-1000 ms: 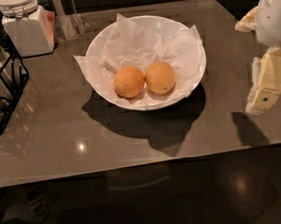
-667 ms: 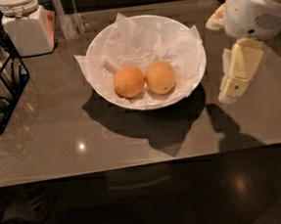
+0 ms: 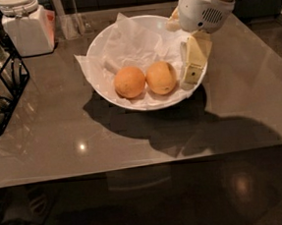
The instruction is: Pick orange from white bowl
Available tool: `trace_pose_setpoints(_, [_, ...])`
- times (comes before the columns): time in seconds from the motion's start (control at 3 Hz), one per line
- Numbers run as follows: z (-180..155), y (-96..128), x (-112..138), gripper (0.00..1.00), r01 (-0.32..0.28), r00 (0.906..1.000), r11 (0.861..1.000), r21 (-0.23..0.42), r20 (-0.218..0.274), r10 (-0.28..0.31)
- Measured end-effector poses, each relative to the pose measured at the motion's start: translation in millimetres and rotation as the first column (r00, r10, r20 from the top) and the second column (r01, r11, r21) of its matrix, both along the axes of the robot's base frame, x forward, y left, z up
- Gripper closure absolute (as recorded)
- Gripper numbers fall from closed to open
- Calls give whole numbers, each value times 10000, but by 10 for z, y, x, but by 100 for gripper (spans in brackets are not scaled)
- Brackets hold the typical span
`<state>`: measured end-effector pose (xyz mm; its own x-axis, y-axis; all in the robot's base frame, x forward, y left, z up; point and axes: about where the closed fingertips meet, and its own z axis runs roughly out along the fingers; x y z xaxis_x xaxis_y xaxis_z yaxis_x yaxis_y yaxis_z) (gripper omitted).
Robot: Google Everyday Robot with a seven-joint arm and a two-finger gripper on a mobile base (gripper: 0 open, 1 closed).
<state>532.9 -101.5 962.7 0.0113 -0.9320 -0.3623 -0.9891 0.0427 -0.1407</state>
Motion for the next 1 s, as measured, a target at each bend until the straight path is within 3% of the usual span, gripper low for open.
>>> trace_pose_setpoints(0.67, [-56, -39, 149, 0, 365, 9993, 9984, 428, 96, -369])
trace_pose_setpoints(1.0, [-165, -74, 454, 0, 610, 9981, 9939, 918, 3, -613])
